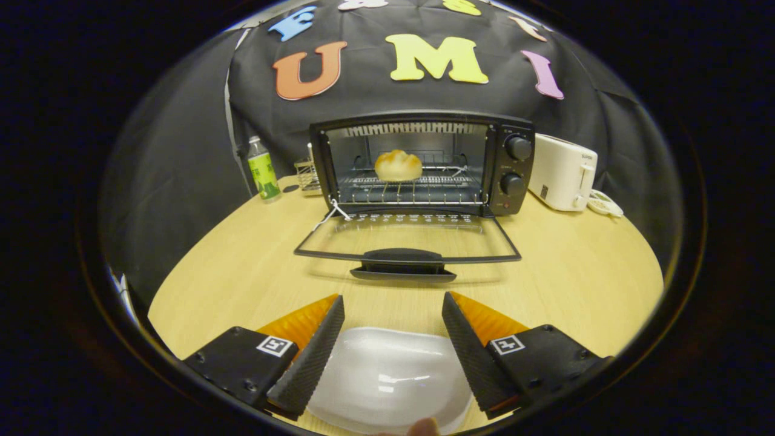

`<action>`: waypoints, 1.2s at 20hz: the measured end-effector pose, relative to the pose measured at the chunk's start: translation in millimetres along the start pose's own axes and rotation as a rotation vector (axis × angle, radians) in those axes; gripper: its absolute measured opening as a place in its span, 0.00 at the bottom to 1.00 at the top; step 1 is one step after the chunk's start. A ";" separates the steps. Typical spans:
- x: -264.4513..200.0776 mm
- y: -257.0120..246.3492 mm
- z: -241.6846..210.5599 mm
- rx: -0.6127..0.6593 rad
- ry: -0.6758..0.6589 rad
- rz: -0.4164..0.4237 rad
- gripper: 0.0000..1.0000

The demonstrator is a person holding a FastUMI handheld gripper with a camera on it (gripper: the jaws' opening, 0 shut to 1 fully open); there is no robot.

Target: Open the toaster oven, put the food inside, and close the toaster oven door.

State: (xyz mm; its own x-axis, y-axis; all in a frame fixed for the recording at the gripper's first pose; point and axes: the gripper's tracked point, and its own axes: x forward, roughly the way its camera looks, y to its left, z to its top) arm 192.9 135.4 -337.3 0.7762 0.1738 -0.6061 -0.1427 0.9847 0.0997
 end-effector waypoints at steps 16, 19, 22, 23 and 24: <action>15.6 -4.9 28.1 0.052 0.016 -0.039 1.00; 9.3 -4.8 42.7 0.066 -0.013 -0.032 1.00; 2.0 -3.3 65.3 0.030 -0.086 -0.047 1.00; 0.3 -2.5 75.4 0.016 -0.115 -0.051 1.00; 0.0 -3.0 85.1 0.009 -0.136 -0.057 1.00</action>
State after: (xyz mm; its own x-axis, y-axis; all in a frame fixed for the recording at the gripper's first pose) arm 245.6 133.2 -270.4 0.8590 0.1169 -0.4984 -0.0910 0.9929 0.0761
